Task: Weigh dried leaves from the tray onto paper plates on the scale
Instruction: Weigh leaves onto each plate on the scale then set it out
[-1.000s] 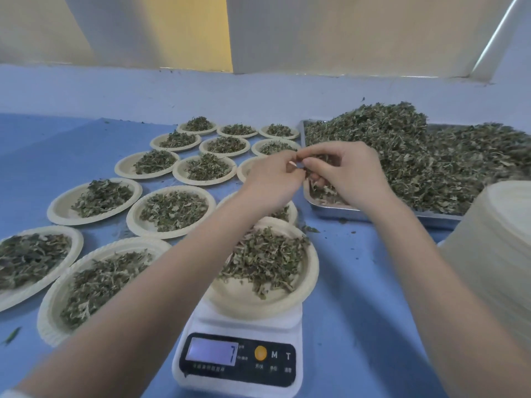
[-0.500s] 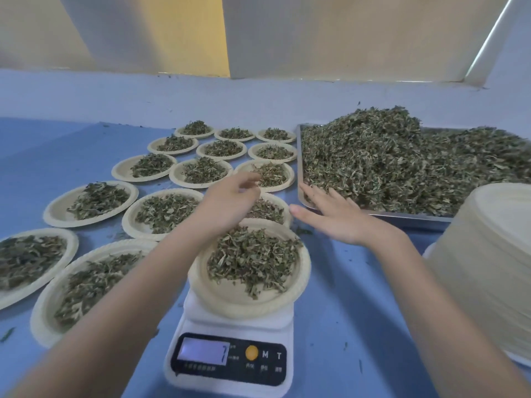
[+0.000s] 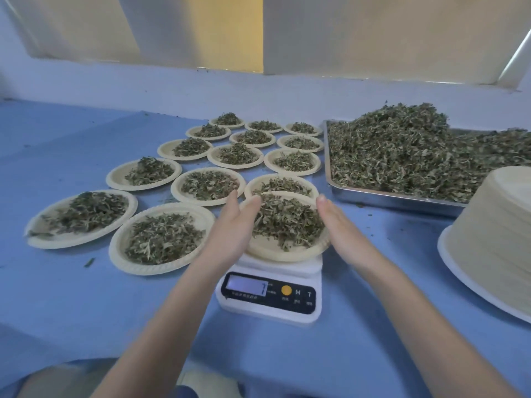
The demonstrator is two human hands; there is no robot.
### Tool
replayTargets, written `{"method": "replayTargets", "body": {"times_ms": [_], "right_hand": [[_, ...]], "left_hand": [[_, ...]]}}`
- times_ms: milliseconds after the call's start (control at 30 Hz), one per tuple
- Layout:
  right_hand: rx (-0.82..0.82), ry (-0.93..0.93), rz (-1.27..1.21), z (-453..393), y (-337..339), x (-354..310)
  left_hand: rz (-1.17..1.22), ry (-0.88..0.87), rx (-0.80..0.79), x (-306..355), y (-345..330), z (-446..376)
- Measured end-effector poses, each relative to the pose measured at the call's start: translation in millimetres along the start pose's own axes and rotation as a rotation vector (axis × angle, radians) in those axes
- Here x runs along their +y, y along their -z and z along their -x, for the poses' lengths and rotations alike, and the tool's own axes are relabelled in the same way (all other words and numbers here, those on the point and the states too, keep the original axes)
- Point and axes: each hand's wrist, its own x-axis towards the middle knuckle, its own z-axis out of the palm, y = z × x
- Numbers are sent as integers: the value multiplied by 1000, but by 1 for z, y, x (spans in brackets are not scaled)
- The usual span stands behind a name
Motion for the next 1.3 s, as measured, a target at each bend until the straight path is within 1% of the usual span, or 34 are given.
{"method": "replayTargets", "body": {"times_ms": [100,200,267,367,500,667,767,833,900,967,1033,1200,1233,1300], "right_hand": [[56,13,-141,2,-7,-6],[62,6,-190,-2,-11,-15],[56,0,-211,-9,-11,-24],[4,25,-234,-25,-18,-40],[-58,34,-377,-56,-43,-70],[-157,-8,-499,-93,-75,-113],[-219,-42,-545,-111,-93,-134],[-264,-108,-621,-126,-104,-150],[-289,-190,-699,-145,-115,-166],[-294,-246,-714,-171,-126,-180],[-277,-269,-712,-202,-140,-191],[-128,-278,-799,-300,-184,-212],[-83,-279,-818,-320,-194,-216],[25,-295,-844,-356,-216,-222]], "left_hand": [[112,36,34,6,-3,-1],[194,-18,134,11,2,-4],[204,-74,191,14,12,-5],[186,-122,307,15,35,-13],[261,-48,459,15,80,-31],[446,-17,574,12,141,-53],[448,-32,642,6,174,-71],[415,-41,663,0,194,-85],[362,-47,666,-4,212,-104],[325,-23,651,-5,229,-128],[345,14,607,-6,247,-156],[543,129,450,-17,280,-231],[563,160,406,-22,283,-246],[630,209,272,-30,287,-277]]}}
